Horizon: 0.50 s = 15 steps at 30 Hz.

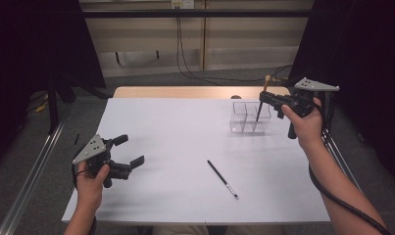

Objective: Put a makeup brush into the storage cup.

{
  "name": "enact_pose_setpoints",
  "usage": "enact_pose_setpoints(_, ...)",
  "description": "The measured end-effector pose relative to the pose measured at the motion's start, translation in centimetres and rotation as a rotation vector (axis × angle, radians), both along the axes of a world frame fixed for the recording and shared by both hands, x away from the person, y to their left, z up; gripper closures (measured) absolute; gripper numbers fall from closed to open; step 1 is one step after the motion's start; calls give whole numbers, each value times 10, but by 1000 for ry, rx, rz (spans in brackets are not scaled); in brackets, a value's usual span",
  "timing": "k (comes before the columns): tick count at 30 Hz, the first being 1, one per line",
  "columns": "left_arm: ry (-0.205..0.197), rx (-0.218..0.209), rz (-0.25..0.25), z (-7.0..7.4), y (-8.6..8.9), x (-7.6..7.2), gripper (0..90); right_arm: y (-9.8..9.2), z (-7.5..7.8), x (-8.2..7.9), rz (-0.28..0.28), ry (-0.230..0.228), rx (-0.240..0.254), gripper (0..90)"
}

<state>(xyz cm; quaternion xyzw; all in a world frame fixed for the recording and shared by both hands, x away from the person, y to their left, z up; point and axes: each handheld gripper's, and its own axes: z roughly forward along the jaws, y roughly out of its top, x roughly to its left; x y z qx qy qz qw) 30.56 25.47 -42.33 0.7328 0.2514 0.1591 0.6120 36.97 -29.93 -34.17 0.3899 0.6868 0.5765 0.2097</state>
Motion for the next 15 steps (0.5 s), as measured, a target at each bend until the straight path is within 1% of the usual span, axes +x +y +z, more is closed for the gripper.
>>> enact_pose_setpoints(9,0,1,-5,0,-1,0,0,-5,1,8,-34,-7,7,843)
enact_pose_setpoints(15,0,-1,-6,0,-1,0,0,-8,2,14,-62,-11,-3,843)
